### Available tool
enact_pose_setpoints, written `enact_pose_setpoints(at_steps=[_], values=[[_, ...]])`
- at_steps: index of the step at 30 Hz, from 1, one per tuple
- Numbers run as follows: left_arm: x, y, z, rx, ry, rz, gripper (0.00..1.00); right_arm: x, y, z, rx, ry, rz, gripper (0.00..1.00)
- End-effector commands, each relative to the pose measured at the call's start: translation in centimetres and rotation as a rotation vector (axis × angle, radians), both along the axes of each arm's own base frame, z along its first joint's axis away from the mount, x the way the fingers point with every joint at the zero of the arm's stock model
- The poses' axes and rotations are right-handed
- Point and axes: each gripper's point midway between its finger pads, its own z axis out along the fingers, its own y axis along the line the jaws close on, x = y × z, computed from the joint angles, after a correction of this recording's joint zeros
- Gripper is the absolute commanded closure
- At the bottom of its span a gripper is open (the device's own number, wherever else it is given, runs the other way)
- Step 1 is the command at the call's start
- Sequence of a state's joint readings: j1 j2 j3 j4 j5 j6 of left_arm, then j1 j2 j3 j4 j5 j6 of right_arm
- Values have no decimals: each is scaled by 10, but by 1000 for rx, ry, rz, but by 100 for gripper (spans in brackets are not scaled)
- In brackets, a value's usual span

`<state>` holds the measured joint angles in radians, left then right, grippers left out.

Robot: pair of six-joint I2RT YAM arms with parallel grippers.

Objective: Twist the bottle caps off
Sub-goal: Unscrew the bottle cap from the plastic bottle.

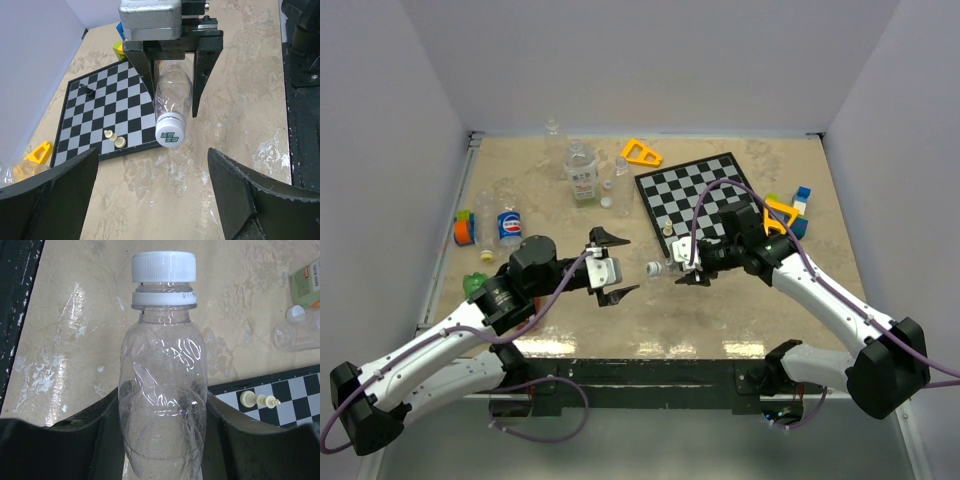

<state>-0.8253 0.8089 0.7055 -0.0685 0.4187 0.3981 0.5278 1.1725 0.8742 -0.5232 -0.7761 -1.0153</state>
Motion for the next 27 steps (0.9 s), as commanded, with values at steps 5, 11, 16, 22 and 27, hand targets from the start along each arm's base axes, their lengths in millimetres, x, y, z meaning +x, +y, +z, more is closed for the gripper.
enact_pose_setpoints(at_steps=[5,11,16,22,27], values=[[-3,-4,3,-1,-105,-60,6,-1,-1,-3,-6,5,7,84],[0,-5,-1,23,-124,-64,6,-1,-1,-3,-6,4,9,85],[0,-8,-7,32,-113,-79,6,-1,-1,-4,-8,6,8,84],[0,-17,-9,18,-113,-108,7,-1,-1,-5,-9,7,8,84],[1,-23,-12,15,-107,-127,10,-1,-1,-5,-9,7,8,85]])
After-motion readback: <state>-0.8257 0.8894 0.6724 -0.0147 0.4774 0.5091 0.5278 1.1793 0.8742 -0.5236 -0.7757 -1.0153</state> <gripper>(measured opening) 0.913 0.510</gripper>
